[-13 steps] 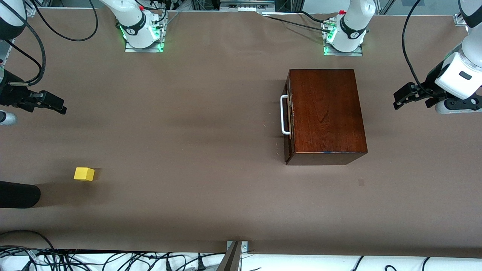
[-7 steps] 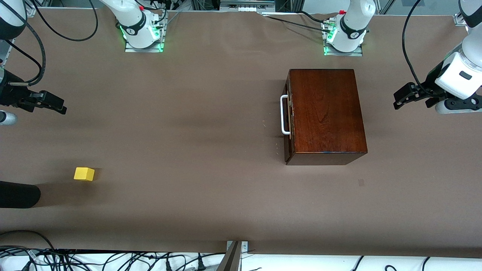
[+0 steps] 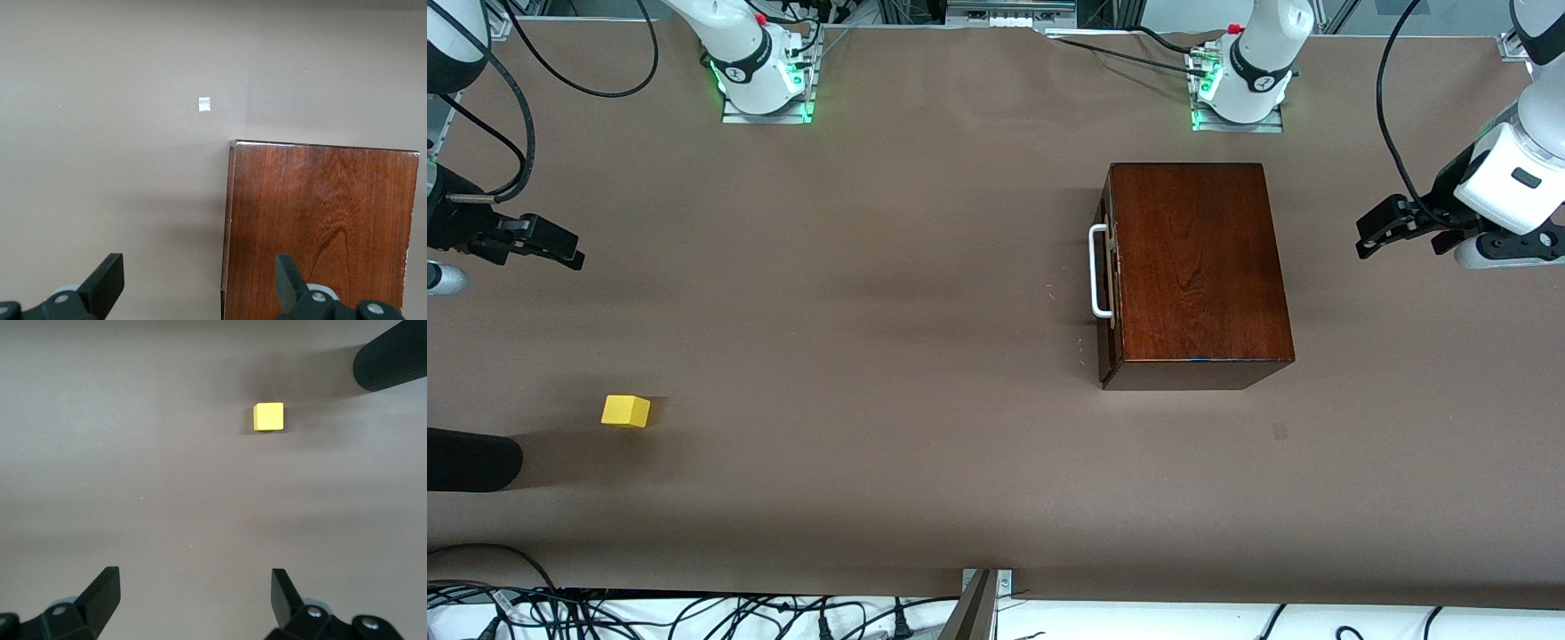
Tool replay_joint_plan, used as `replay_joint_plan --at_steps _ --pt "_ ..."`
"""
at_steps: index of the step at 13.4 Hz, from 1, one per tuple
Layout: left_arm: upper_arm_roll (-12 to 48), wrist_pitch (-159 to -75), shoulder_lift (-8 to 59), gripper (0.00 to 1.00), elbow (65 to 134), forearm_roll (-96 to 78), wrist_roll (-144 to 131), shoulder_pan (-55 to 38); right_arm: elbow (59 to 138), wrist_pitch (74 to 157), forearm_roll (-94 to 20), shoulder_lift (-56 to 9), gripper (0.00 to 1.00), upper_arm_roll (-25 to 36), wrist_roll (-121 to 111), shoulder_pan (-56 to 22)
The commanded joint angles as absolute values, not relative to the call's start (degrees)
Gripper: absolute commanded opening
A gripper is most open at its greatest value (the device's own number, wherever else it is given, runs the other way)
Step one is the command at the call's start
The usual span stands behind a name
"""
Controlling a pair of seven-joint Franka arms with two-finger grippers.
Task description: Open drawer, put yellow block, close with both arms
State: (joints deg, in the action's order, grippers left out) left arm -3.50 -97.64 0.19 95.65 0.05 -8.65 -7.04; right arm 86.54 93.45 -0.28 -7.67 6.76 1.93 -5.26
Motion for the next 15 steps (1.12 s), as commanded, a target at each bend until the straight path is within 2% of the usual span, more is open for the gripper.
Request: replay_joint_plan --at_steps 1,10,15 --pt "-3.5 -97.3 1.1 1.00 93.9 -0.4 -8.3 -6.9 86.4 92.6 -1.2 -6.9 1.00 7.0 2.2 -5.4" --pt "-3.4 -97.5 1.8 1.00 93.8 -0.4 -8.3 -7.1 86.4 92.6 -1.2 -6.9 1.00 7.0 2.2 -5.4" --pt "-3.3 -97.5 4.1 1.00 90.8 -0.4 -8.3 -7.5 86.2 92.6 -1.2 -6.9 1.00 7.0 2.3 -5.4"
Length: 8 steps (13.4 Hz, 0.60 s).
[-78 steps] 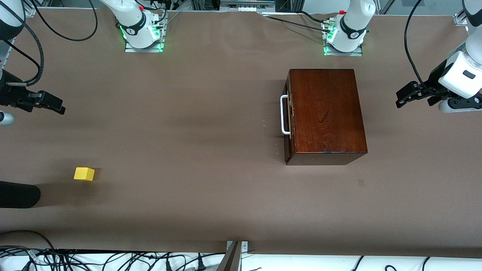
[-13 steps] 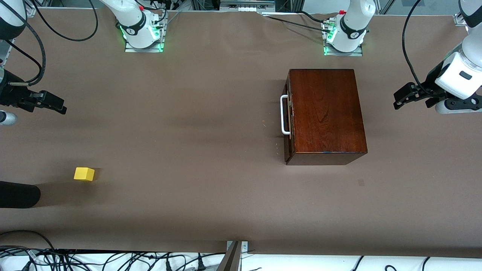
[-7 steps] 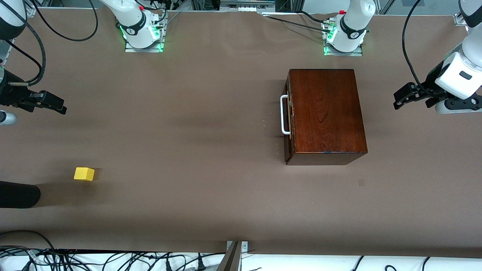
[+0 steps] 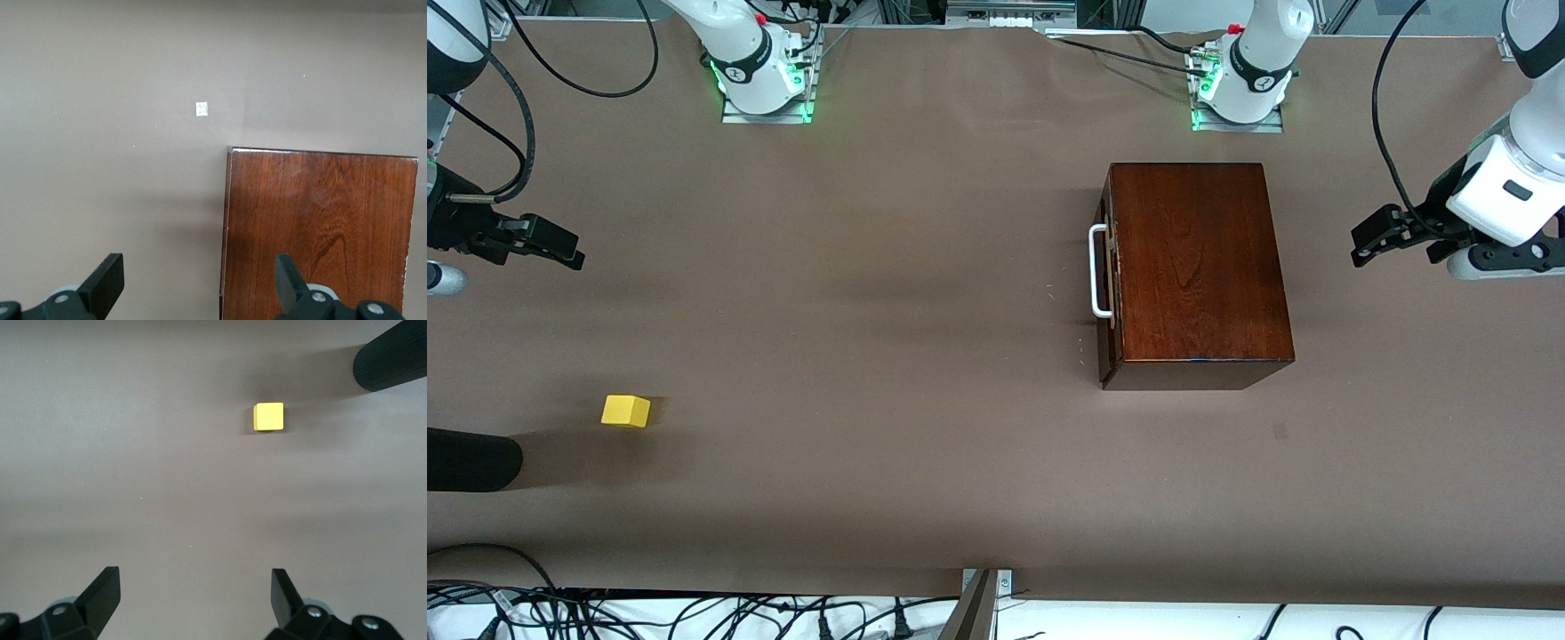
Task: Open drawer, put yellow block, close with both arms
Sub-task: 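Move the left gripper to the white drawer handle of the box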
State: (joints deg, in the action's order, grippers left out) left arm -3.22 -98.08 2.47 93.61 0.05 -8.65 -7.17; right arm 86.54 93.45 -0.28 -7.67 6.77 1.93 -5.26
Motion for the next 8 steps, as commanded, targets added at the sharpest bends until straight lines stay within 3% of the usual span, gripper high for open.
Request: replay_joint_plan --at_steps 1,6,8 --pt "-3.0 -97.5 4.7 1.00 90.8 -0.4 -8.1 -7.5 86.2 92.6 -1.2 -6.9 1.00 7.0 2.2 -5.4" --pt "-0.7 -97.2 6.6 1.00 89.9 -0.2 -8.3 -8.6 86.4 92.6 -1.2 -6.9 1.00 7.0 2.2 -5.4" --pt "-0.1 -93.5 8.9 1.00 85.8 -0.4 -8.5 -11.3 86.2 92.6 -1.2 -6.9 1.00 7.0 2.3 -5.4"
